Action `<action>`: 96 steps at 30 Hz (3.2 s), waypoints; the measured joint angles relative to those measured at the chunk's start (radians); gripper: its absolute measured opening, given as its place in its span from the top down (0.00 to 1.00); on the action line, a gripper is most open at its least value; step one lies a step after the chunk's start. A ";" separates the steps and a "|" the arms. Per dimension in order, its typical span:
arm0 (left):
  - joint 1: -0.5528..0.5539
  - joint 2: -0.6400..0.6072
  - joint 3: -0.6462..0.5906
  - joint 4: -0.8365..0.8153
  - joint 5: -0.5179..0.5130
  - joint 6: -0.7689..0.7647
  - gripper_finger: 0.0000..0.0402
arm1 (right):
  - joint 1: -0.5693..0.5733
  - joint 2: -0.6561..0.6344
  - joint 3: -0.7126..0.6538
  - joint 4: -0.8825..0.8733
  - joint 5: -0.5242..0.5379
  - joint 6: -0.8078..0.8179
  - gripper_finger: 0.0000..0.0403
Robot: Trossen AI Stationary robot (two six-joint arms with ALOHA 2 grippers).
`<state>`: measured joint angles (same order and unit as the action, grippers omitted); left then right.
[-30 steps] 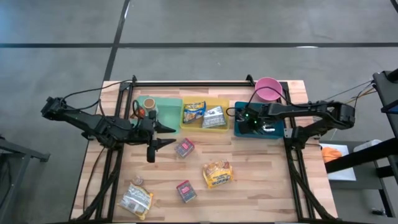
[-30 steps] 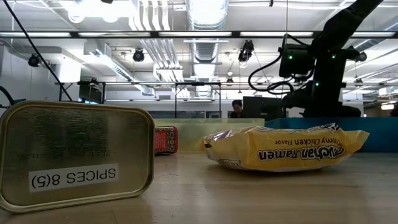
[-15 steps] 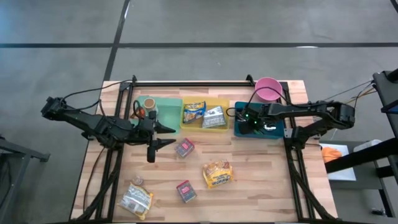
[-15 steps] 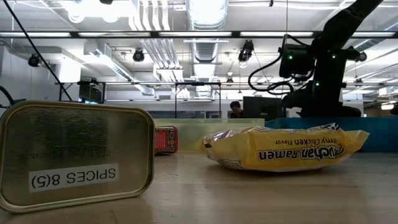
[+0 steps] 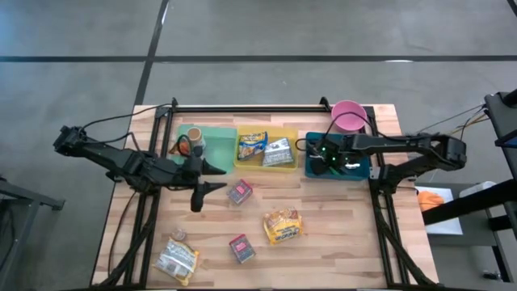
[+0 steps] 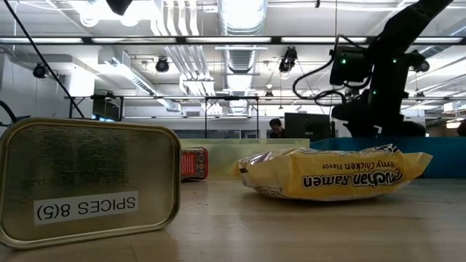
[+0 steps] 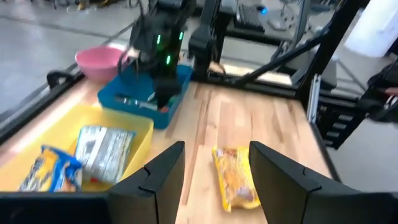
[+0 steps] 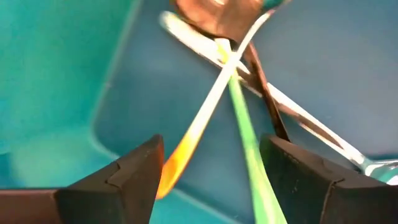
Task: Pick & Place Food Item
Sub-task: Put the brown seasoning bottle into the green bin
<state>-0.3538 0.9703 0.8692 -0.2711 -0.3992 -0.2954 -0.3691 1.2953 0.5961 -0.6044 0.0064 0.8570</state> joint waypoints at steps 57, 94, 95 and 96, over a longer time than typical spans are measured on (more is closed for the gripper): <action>-0.391 0.141 0.000 -0.754 0.409 -0.668 0.72 | 0.306 -0.330 -0.177 0.359 0.154 -0.115 0.34; -0.406 0.399 0.073 -0.746 0.504 -0.926 0.26 | 0.326 -0.331 -0.195 0.357 0.154 -0.105 0.34; -0.409 0.415 0.091 -0.767 0.501 -0.909 0.26 | 0.326 -0.331 -0.196 0.357 0.154 -0.105 0.34; -0.413 0.429 0.109 -0.790 0.493 -0.893 0.26 | 0.326 -0.331 -0.197 0.357 0.154 -0.105 0.34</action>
<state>-0.7673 1.3991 0.9783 -1.0607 0.0937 -1.1880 -0.0432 0.9646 0.3989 -0.2474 0.1600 0.7521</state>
